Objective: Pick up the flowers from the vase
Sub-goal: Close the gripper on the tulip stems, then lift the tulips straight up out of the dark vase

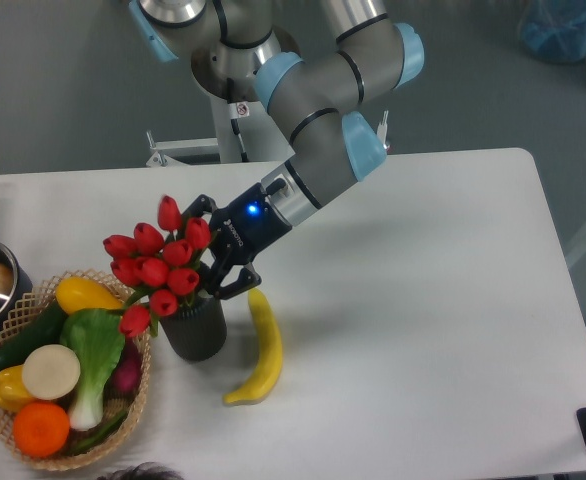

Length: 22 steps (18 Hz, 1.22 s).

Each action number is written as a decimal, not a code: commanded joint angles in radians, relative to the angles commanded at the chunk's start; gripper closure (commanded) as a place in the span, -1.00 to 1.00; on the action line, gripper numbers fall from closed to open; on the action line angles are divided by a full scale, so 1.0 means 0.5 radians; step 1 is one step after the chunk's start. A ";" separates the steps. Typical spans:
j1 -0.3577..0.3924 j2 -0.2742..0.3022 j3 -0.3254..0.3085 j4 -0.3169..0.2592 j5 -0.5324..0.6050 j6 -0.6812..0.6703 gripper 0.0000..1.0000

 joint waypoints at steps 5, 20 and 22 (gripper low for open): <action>0.006 0.003 0.028 -0.003 -0.019 -0.049 0.13; 0.043 0.135 0.113 -0.003 -0.135 -0.377 0.13; 0.037 0.172 0.120 0.000 -0.163 -0.393 0.13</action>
